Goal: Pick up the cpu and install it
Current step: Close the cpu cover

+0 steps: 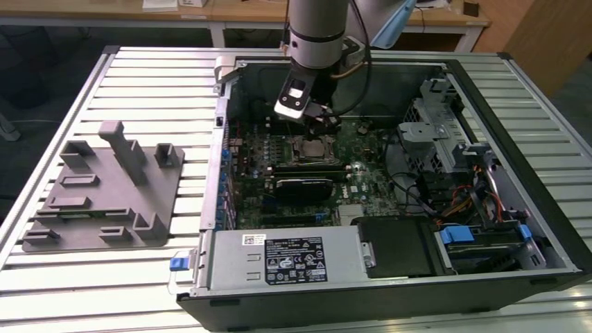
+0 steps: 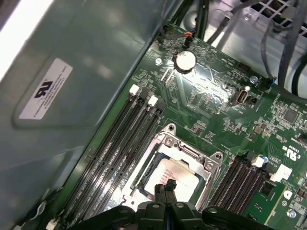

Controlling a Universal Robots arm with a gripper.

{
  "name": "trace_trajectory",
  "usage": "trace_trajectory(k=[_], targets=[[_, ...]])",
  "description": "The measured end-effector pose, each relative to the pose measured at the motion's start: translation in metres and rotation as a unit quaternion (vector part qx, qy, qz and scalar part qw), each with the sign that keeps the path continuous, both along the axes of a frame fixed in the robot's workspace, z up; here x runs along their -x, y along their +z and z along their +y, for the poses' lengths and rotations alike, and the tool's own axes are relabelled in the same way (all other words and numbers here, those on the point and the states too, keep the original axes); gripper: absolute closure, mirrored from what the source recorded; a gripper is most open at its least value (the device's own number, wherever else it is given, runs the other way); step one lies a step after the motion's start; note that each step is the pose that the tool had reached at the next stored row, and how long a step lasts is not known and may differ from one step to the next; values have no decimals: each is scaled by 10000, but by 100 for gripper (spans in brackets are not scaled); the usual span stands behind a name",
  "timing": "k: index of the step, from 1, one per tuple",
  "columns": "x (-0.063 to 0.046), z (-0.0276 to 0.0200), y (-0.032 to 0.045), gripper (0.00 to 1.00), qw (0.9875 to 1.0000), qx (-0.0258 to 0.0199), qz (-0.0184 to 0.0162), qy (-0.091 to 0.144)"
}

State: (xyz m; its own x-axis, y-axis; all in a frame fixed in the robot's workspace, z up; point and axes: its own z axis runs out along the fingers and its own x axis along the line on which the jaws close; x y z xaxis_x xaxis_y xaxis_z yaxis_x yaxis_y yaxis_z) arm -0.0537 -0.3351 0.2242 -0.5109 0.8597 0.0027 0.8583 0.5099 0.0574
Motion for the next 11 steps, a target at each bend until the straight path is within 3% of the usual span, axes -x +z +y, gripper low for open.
trace_trajectory(k=[11], targets=[[0,0,0,89,9993,0,0,364]])
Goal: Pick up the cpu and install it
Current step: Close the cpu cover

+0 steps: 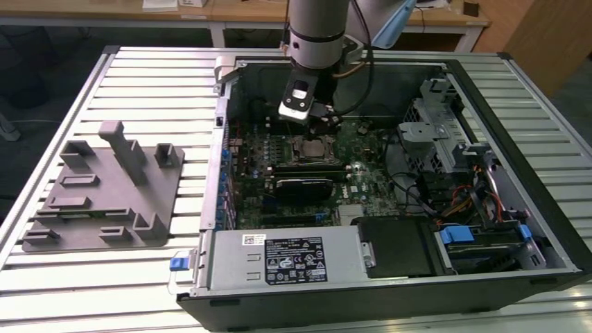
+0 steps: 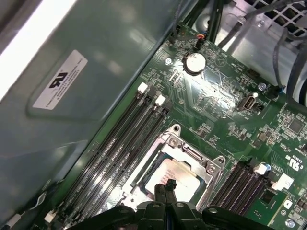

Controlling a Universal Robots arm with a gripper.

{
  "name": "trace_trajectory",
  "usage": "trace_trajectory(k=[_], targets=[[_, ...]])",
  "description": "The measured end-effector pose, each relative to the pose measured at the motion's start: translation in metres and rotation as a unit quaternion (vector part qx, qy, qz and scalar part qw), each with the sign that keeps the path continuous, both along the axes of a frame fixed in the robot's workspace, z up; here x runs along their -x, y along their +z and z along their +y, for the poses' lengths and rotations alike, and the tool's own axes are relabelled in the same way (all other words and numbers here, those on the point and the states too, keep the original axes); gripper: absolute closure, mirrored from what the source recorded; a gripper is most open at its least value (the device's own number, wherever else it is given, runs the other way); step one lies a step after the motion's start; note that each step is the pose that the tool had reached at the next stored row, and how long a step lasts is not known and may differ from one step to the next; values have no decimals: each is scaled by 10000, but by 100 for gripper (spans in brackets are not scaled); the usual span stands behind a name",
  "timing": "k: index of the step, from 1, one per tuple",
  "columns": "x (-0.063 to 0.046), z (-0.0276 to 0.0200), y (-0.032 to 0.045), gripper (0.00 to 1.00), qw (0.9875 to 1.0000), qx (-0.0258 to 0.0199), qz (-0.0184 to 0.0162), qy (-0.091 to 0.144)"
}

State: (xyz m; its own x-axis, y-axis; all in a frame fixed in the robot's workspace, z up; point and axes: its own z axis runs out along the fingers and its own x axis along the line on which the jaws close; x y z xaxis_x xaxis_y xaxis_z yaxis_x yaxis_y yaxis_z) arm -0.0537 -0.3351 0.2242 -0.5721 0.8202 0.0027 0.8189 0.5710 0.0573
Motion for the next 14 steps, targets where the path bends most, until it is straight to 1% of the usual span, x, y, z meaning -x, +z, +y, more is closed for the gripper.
trace_trajectory(k=[7,14], targets=[[0,0,0,89,9998,0,0,210],[0,0,0,89,9992,0,0,409]])
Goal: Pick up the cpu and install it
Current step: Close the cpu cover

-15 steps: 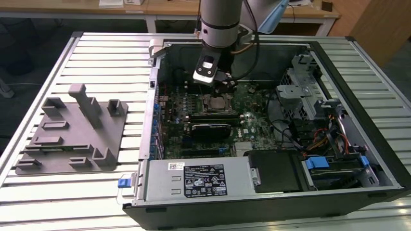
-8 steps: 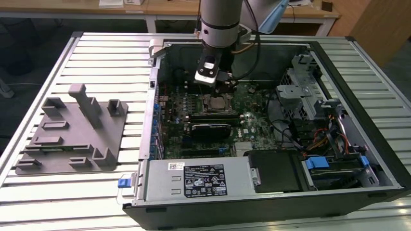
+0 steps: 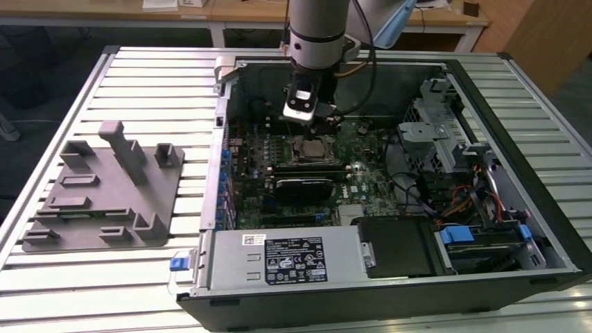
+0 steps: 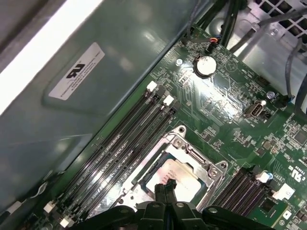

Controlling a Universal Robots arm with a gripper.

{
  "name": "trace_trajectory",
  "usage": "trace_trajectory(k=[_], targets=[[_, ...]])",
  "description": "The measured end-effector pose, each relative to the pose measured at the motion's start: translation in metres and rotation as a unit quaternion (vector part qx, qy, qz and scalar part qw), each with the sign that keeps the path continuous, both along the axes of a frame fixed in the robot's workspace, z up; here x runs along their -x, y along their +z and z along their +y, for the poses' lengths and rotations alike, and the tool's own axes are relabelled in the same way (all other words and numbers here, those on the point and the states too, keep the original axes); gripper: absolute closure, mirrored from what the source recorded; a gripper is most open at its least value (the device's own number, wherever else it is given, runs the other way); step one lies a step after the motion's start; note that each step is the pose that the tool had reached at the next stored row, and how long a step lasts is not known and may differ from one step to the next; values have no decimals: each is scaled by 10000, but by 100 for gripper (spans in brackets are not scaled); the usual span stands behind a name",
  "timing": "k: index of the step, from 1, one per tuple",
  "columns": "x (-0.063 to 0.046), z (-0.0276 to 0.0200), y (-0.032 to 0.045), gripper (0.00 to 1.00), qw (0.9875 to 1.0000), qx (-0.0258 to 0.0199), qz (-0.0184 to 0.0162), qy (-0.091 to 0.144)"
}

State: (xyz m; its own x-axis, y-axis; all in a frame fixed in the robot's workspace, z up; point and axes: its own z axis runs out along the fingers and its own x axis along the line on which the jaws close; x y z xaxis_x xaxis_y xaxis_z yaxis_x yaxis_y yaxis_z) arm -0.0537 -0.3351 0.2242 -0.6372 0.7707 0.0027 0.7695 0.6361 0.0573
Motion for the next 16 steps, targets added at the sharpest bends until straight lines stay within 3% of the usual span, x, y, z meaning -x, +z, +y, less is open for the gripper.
trace_trajectory(k=[16], targets=[[0,0,0,89,9992,0,0,399]])
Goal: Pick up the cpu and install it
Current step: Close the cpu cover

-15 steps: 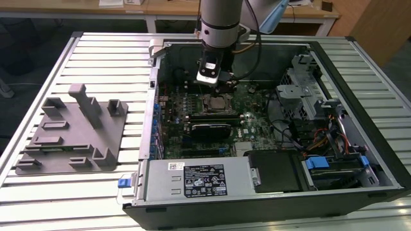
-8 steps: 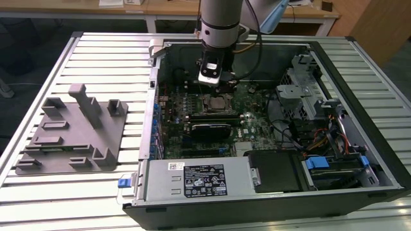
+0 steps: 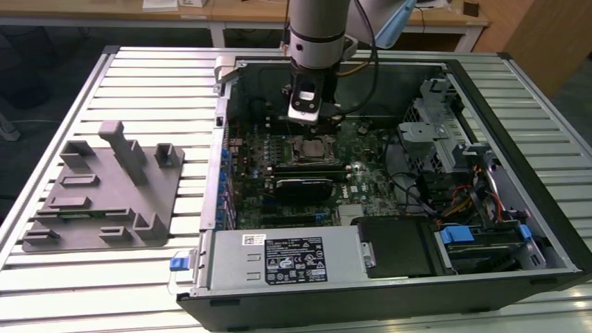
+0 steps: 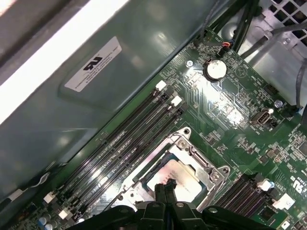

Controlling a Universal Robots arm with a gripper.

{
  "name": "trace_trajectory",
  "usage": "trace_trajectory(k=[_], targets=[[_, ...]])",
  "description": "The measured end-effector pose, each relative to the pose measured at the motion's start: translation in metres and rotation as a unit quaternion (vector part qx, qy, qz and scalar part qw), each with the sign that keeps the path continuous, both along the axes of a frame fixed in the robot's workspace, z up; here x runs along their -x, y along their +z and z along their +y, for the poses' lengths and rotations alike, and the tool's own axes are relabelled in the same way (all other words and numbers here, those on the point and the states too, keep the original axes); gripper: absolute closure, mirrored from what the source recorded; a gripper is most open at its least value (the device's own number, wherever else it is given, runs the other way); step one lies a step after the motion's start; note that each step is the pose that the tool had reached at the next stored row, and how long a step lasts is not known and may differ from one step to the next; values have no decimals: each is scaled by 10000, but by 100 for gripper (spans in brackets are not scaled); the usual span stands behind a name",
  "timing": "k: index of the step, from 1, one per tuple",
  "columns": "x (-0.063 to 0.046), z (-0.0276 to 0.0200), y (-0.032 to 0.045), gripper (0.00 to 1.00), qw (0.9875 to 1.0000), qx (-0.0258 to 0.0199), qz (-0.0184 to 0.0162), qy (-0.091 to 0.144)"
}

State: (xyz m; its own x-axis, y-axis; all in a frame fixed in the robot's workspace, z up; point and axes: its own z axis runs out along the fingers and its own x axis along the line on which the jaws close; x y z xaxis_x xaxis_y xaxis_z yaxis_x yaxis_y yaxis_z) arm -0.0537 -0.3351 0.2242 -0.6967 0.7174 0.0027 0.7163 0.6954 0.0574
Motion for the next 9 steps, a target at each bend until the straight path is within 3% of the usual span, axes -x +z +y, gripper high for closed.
trace_trajectory(k=[9], targets=[[0,0,0,89,9998,0,0,210]])
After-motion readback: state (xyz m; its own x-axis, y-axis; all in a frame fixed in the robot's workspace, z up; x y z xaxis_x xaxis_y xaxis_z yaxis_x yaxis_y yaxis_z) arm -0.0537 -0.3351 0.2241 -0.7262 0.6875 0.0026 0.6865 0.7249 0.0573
